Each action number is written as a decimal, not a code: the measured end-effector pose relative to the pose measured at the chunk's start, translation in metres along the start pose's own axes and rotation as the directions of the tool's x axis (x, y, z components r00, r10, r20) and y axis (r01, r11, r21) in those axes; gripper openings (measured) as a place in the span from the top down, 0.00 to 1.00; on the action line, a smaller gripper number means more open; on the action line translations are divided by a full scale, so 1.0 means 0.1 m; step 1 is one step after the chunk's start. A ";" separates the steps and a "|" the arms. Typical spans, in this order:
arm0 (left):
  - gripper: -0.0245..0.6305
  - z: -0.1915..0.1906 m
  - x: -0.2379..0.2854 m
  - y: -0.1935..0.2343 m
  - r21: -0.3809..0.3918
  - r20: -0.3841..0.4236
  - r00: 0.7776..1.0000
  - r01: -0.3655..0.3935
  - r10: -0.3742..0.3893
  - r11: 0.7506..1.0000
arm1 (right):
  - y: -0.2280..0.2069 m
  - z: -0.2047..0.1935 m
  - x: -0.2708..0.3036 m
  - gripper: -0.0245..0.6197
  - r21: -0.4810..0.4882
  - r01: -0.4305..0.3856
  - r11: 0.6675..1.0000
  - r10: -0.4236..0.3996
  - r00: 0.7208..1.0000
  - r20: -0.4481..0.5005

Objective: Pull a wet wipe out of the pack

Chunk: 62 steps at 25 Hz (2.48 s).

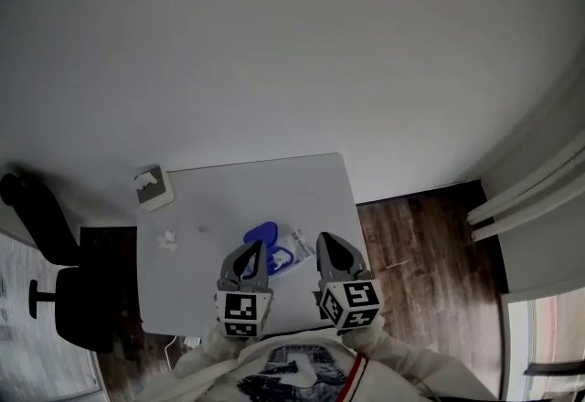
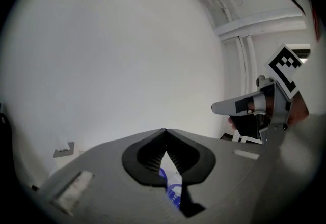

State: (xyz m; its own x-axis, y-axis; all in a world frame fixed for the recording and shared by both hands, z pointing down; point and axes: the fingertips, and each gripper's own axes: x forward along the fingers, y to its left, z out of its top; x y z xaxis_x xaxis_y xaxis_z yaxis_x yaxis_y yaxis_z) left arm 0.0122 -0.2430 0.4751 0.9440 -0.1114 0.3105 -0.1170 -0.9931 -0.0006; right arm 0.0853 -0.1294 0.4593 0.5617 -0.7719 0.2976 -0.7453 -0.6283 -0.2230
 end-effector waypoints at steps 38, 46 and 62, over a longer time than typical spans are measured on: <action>0.74 -1.21 0.25 -0.11 -0.227 -0.368 0.928 -0.152 0.060 0.962 | -0.23 -0.32 0.55 0.95 -0.006 -0.129 0.992 0.127 0.979 -0.157; 0.60 -1.65 0.27 -0.25 -0.256 -0.464 0.885 -0.182 0.045 0.949 | -0.26 -0.30 0.44 0.95 -0.019 -0.117 0.993 0.112 0.982 -0.152; 0.63 -2.02 0.50 -0.35 -0.309 -0.519 0.854 -0.196 0.008 0.931 | -0.38 -0.31 0.33 0.95 -0.039 -0.098 0.994 0.090 0.980 -0.176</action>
State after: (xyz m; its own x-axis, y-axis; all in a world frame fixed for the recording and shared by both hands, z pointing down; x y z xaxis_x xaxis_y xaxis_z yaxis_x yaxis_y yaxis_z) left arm 0.0013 -0.2071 0.6831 0.6455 -0.0843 0.7591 -0.3892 -0.8915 0.2319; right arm 0.1211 -0.1278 0.5063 0.4203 -0.7961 0.4353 -0.8105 -0.5451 -0.2144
